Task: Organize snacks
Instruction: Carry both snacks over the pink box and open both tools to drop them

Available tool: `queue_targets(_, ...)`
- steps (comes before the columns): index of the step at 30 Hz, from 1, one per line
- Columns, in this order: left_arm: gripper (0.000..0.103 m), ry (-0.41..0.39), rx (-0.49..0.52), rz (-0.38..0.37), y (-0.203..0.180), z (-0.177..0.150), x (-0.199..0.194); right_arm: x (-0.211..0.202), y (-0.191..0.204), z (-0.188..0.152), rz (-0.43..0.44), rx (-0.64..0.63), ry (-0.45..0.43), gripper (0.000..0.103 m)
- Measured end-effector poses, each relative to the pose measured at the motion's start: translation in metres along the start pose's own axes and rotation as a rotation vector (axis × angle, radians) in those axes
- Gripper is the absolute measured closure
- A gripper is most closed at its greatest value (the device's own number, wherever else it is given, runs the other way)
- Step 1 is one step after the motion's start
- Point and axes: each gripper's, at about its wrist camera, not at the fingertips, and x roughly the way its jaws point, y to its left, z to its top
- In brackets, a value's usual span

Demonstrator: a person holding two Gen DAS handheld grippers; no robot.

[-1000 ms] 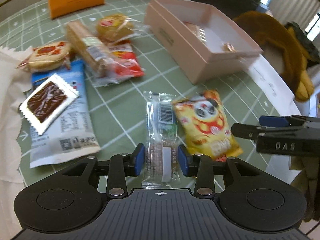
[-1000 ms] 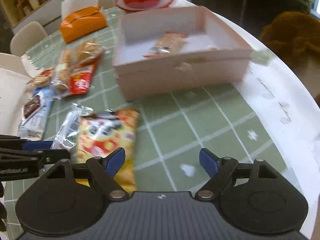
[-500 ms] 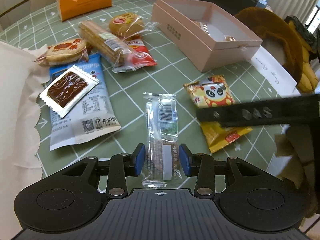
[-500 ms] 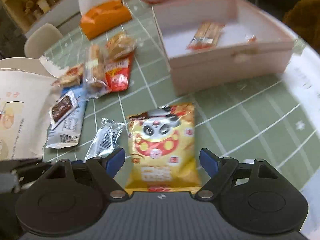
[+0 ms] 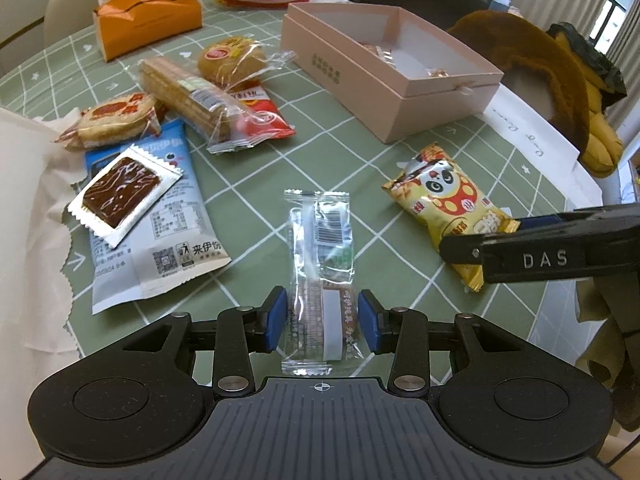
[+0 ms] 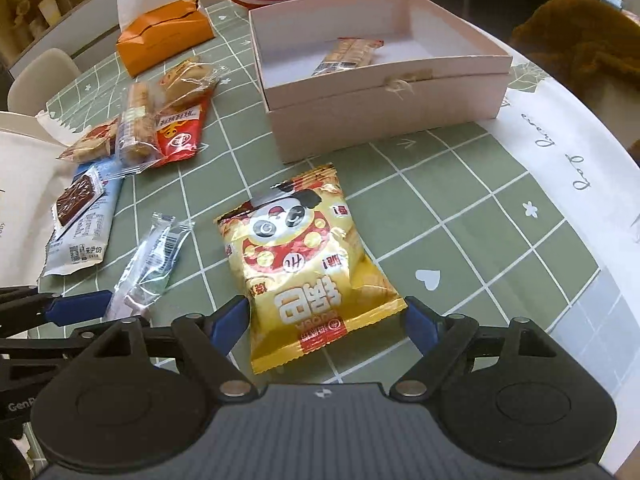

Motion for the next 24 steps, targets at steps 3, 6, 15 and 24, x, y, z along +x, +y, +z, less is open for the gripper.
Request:
queue_targets(3, 0.059, -0.004, 0.019, -0.001, -0.001, -0.001, 0.0, 0.0, 0.002, 0.005, -0.007, -0.005, -0.011, 0.019)
queue_targets(6, 0.059, -0.005, 0.028, -0.002, -0.001, -0.002, -0.001, 0.002, 0.007, 0.01, -0.015, -0.023, -0.022, 0.019)
queue_targets(15, 0.059, 0.002, 0.029, -0.001, -0.002, -0.004, -0.002, -0.018, 0.009, -0.005, 0.022, -0.021, -0.034, 0.027)
queue_targets(24, 0.059, -0.018, 0.046, 0.013, -0.005, -0.009, -0.002, -0.038, 0.003, -0.03, 0.049, -0.051, -0.041, 0.022)
